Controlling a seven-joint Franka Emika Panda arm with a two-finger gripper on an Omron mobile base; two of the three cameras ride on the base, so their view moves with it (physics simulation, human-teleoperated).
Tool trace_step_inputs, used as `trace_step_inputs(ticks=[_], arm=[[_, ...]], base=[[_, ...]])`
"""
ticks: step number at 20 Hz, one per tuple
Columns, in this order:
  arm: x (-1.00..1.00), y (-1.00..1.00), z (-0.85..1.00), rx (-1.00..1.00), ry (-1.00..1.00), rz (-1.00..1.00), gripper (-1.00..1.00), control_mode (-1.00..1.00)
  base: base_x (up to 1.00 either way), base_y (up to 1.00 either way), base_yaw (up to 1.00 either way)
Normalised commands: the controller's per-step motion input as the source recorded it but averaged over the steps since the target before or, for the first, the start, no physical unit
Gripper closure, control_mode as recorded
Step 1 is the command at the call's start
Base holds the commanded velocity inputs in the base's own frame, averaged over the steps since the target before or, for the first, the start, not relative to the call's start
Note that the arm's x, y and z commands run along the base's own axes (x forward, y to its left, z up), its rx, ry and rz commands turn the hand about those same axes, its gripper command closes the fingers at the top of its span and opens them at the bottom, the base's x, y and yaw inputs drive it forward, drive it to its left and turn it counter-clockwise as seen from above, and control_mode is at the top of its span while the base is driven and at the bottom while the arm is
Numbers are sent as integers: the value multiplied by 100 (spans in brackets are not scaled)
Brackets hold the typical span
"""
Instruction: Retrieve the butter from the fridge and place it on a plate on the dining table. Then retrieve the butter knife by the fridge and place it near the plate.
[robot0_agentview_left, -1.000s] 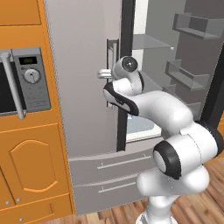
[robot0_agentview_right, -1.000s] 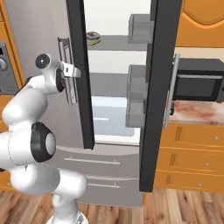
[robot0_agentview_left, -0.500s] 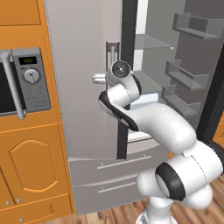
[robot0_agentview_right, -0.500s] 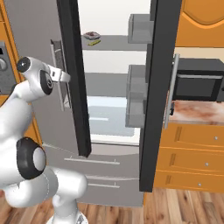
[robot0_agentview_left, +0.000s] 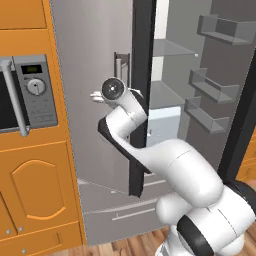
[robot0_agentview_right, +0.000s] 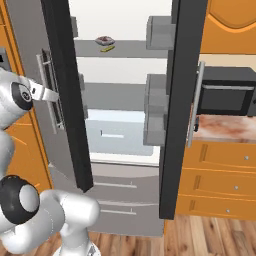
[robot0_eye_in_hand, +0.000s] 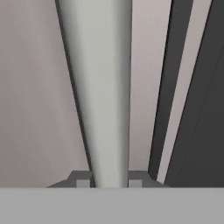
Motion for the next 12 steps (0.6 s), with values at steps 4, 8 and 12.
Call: trace_step_inputs(ticks=[4, 8, 12], arm=[[-63, 55, 0, -2, 0, -15, 100, -100], [-43, 55, 0, -3, 0, -16, 100, -100], [-17, 52, 0, -2, 0, -19, 100, -100]], base=[[0, 0, 0], [0, 0, 0], [0, 0, 0]])
